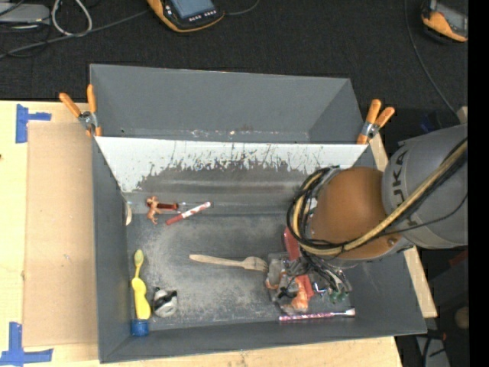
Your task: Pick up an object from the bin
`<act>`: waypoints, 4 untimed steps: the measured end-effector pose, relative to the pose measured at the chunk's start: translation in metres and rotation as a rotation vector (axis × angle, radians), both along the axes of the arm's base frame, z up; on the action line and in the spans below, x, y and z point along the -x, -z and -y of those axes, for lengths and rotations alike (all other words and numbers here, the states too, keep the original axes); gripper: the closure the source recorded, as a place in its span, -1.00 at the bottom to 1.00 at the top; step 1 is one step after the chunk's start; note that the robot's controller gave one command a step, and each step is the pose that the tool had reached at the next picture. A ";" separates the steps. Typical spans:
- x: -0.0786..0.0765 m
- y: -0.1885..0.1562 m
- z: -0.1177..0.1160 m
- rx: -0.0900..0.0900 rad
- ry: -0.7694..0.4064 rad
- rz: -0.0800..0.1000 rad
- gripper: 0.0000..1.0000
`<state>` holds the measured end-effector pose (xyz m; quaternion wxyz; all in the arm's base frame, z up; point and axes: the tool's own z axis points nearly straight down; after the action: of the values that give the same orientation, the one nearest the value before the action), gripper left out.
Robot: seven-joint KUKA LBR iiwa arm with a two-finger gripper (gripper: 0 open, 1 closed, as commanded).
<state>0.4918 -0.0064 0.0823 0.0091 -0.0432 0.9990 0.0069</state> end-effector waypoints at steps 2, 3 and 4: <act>-0.013 0.008 -0.001 0.006 -0.210 0.002 1.00; -0.029 0.013 -0.005 0.008 -0.270 0.007 1.00; -0.018 -0.008 0.043 0.004 -0.187 0.000 1.00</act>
Offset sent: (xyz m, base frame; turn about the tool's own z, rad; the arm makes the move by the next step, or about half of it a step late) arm 0.0159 -0.0014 -0.0119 -0.2130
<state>0.5093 -0.0499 0.0900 0.0083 -0.1361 0.9906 0.0059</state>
